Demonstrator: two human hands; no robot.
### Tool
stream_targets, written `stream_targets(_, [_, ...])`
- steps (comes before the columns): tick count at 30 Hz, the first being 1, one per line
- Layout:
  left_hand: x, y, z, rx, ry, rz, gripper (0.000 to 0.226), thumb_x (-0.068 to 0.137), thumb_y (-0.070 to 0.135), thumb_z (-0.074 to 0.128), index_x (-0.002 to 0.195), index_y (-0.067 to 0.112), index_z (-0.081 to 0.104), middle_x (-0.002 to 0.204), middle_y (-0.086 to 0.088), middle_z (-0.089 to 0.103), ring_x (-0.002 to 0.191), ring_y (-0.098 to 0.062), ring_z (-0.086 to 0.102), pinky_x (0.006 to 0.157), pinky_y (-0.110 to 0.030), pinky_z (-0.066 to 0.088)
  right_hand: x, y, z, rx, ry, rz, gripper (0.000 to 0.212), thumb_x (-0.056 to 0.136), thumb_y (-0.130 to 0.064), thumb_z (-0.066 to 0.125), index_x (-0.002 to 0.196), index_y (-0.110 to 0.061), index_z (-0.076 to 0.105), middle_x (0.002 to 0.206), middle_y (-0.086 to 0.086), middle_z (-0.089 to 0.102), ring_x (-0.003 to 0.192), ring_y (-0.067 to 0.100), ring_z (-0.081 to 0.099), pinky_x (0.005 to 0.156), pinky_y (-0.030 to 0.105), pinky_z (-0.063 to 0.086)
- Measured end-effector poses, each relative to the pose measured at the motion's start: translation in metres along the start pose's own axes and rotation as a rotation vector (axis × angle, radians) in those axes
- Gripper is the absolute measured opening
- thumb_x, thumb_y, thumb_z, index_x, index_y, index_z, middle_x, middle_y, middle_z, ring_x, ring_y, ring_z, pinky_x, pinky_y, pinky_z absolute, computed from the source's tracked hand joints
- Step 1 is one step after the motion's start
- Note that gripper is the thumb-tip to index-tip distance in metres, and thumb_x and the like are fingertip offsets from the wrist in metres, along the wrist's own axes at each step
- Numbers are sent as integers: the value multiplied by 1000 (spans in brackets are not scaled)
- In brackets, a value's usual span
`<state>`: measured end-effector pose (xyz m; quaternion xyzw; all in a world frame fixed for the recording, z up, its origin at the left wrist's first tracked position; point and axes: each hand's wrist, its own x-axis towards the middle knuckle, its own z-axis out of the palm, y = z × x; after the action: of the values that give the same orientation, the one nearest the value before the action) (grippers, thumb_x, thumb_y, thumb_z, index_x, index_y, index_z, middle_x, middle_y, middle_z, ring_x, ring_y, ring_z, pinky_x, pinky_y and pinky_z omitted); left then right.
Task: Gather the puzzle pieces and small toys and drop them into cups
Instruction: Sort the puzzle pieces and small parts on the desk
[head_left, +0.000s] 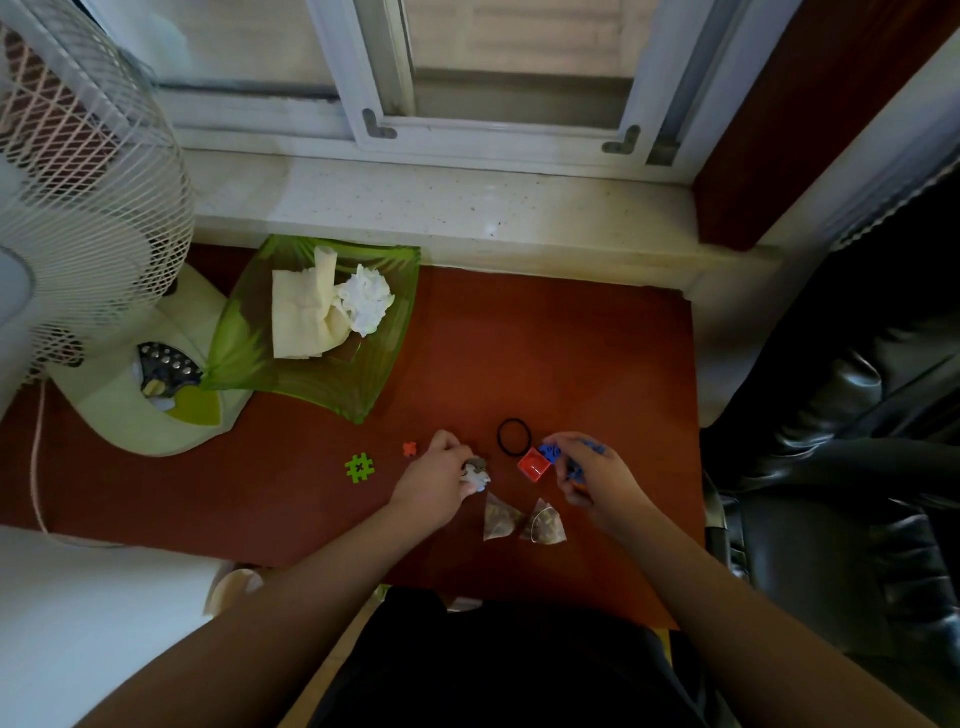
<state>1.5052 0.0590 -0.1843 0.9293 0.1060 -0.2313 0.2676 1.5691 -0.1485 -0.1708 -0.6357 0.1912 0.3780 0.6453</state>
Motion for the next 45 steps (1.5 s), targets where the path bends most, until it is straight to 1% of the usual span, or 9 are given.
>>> stream_targets(12, [-2,-2,-11,3,47,29,36,84,31,69,118,20,62,112,5,53,102,-20,58,85,-36,47,6,-6,-30,20,147,-19,20,99,-23,50,100,-13,66,60,2,54,46,11,46,38,20,32])
stream_targets(19, [-2,-12,-23,-196,76,57,36,83,31,73,113,14,65,105,-2,60,100,-14,57,81,-25,39,5,-3,-49,-20,220,-39,16,97,-25,54,94,-19,68,64,0,57,52,11,49,43,20,37])
stream_targets(24, [-10,-1,-22,-674,47,-79,35,84,18,73,116,18,60,102,5,66,90,-5,65,75,-12,49,9,9,-57,-190,256,-114,14,95,-27,58,96,-22,71,70,4,63,51,12,52,50,25,41])
stream_targets(27, [-10,3,-17,-968,4,-155,40,84,14,72,122,7,59,108,-7,70,101,-19,68,89,-27,52,9,15,-61,-445,286,-188,15,93,-30,61,107,-25,67,72,2,67,54,11,58,52,24,48])
stream_targets(29, [-10,8,-17,-1085,-50,-193,33,85,11,70,116,6,61,109,-12,70,100,-21,68,89,-31,53,9,19,-60,-639,271,-216,24,92,-33,63,115,-30,59,77,-1,68,58,9,63,49,19,47])
stream_targets(34, [-6,20,-17,-1178,-125,-253,22,87,7,67,108,10,63,104,-10,72,94,-20,70,82,-31,56,14,28,-53,-986,247,-205,50,86,-48,65,128,-33,43,102,-1,67,83,17,68,66,32,57])
stream_targets(37, [-2,29,-16,-1208,-131,-284,20,88,7,66,108,10,63,100,-9,72,90,-19,70,79,-30,57,13,27,-49,-1082,278,-197,45,87,-47,64,122,-29,42,99,4,65,84,24,66,65,35,55])
stream_targets(41, [4,42,-16,-1226,-167,-278,17,90,8,64,106,13,64,101,-8,72,91,-19,69,82,-33,57,13,27,-49,-1131,287,-200,33,90,-44,61,110,-22,47,91,2,65,77,22,65,65,36,56])
stream_targets(45, [10,58,-15,-1267,-178,-296,24,89,9,64,112,14,61,107,-9,69,92,-18,69,72,-31,57,13,29,-55,-1181,313,-259,24,95,-40,53,109,-21,52,89,4,68,75,23,65,64,36,54])
